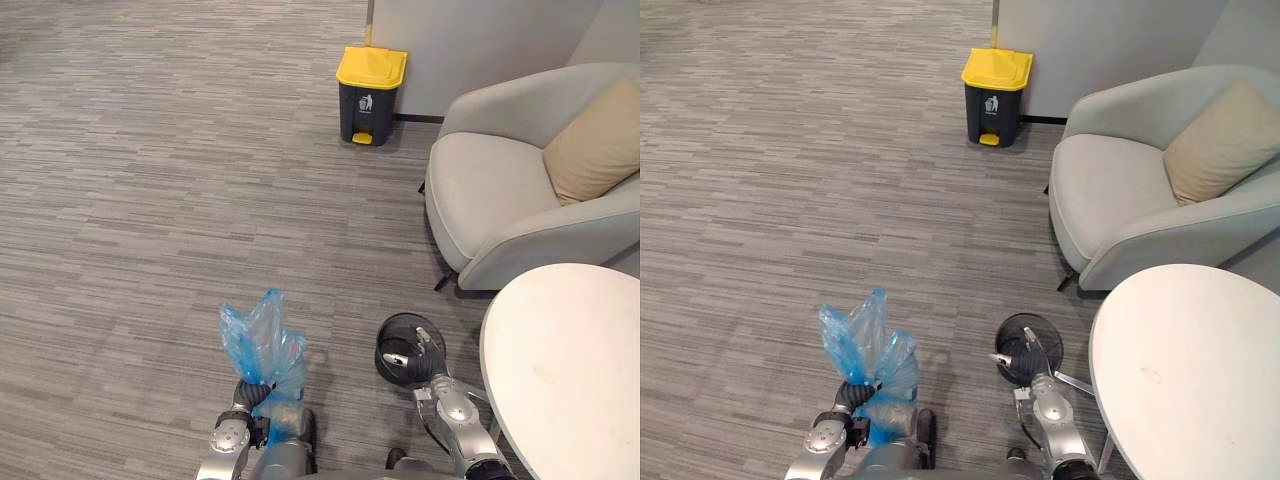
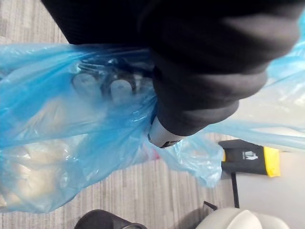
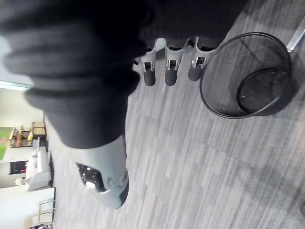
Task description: Gather rubbish on tea table into small bin, then transfer packed bag to large trash can.
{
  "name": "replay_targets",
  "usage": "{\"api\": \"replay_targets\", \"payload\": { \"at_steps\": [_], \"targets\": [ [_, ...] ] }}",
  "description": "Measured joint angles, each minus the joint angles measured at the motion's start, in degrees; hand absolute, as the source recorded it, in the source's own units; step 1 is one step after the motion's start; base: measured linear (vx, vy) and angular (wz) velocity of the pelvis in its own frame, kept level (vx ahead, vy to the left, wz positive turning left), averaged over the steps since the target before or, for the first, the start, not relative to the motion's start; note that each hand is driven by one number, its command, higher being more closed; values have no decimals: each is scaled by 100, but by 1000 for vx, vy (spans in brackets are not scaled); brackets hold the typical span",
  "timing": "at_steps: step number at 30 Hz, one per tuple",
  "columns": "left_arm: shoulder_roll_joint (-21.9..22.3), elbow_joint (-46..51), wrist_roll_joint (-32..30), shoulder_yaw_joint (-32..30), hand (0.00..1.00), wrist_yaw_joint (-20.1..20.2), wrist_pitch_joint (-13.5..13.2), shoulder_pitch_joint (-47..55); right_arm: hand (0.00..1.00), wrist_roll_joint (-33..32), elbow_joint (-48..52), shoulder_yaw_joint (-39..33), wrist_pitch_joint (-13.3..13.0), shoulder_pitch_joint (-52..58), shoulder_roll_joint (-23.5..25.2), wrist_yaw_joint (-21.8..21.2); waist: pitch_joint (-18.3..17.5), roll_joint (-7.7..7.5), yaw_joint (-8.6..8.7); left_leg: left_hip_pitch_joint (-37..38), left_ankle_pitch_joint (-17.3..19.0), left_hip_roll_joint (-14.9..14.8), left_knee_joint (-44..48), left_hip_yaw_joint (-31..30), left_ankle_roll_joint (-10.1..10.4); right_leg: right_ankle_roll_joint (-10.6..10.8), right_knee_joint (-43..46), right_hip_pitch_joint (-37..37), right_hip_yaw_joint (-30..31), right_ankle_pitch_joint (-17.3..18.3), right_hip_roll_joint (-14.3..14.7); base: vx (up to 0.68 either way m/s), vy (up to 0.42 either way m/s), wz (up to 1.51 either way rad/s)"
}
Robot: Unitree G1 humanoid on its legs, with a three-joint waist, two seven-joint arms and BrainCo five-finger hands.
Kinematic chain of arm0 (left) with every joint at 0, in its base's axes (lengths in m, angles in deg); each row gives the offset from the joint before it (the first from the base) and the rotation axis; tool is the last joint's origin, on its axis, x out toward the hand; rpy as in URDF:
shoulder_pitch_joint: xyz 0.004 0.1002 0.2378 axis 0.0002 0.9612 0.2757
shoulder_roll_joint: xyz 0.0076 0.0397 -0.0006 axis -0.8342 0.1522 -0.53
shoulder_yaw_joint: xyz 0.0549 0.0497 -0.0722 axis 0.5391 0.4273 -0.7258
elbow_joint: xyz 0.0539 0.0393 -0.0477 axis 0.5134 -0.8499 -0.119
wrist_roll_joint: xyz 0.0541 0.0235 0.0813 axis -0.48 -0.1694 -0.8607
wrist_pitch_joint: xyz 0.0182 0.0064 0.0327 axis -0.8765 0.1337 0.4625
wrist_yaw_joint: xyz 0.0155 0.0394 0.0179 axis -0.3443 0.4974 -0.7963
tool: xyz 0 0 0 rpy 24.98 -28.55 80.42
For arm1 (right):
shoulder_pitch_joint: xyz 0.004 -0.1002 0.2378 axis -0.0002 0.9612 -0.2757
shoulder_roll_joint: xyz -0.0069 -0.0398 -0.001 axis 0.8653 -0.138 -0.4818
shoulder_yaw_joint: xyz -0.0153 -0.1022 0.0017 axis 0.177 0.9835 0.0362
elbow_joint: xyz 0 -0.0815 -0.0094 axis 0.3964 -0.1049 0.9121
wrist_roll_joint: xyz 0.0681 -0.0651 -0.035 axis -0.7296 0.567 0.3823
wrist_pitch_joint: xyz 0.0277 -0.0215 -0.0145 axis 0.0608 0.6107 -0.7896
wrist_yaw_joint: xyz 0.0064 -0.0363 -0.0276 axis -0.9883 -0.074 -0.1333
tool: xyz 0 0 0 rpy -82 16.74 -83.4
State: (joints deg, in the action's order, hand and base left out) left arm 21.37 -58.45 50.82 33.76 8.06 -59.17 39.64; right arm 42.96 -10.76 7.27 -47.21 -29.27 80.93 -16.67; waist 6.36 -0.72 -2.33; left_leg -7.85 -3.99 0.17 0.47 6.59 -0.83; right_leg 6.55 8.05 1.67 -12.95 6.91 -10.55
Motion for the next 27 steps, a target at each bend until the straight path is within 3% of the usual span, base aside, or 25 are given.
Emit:
{"api": "replay_targets", "payload": {
  "at_steps": [7,10,13,15,18,19,21,24,26,27],
  "targets": [
    [-102,-145,-78,-32,100,-1,0,16,0,47,-112,-129,14,-87,12,-8,11,-53,-3,96,5,44,-101,3,-16,25,-238,-151,-32,-71,10,30,8,1],
    [-133,-144,-76,-148,100,4,0,25,0,51,-261,-224,21,-137,32,-10,49,-106,-1,-3,214,108,163,21,-74,51,-198,-154,-59,36,-51,77,22,4],
    [-146,-143,-73,-255,100,11,0,81,0,58,-279,-242,51,-121,42,-14,111,-202,10,-354,905,190,1212,-7,-144,266,370,-120,-123,421,-271,121,52,14],
    [-132,-138,-73,-248,100,17,0,164,0,109,-322,-259,93,-130,-23,-16,132,-158,13,-526,1350,200,1786,-182,-224,390,1345,108,-41,540,-409,146,97,31],
    [-231,-55,-74,-254,100,15,-2,118,0,172,-337,-255,98,-73,-9,-19,241,-153,58,-271,1568,274,1899,-572,-393,53,3309,896,583,306,-416,263,99,60],
    [-249,-17,-74,-256,100,12,-1,111,0,171,-337,-249,98,-45,36,-23,264,-135,131,-170,1602,267,1909,-767,-437,24,3463,1055,864,627,-145,328,40,83],
    [-293,23,-74,-273,100,9,-2,94,0,169,-327,-247,91,-43,39,-20,270,-166,136,52,1646,266,1782,-956,-480,-128,3316,1333,1039,924,261,344,-18,63],
    [-231,23,-74,-362,100,11,1,-9,0,162,-345,-252,80,-61,-12,-14,289,-137,159,458,1660,239,1513,-1149,-476,-239,2664,1765,881,927,670,333,-69,44],
    [-260,18,-77,-373,100,8,-5,-137,0,162,-369,-278,83,-37,-70,-5,280,-172,170,651,1782,262,1498,-1290,-277,-637,1736,1846,862,522,875,388,-136,66],
    [-281,15,-83,-375,100,6,-7,-220,0,152,-370,-349,81,26,-71,-5,208,-309,228,743,1936,331,1589,-1394,-120,-764,1480,1791,843,-191,819,319,-139,78]
  ]
}}
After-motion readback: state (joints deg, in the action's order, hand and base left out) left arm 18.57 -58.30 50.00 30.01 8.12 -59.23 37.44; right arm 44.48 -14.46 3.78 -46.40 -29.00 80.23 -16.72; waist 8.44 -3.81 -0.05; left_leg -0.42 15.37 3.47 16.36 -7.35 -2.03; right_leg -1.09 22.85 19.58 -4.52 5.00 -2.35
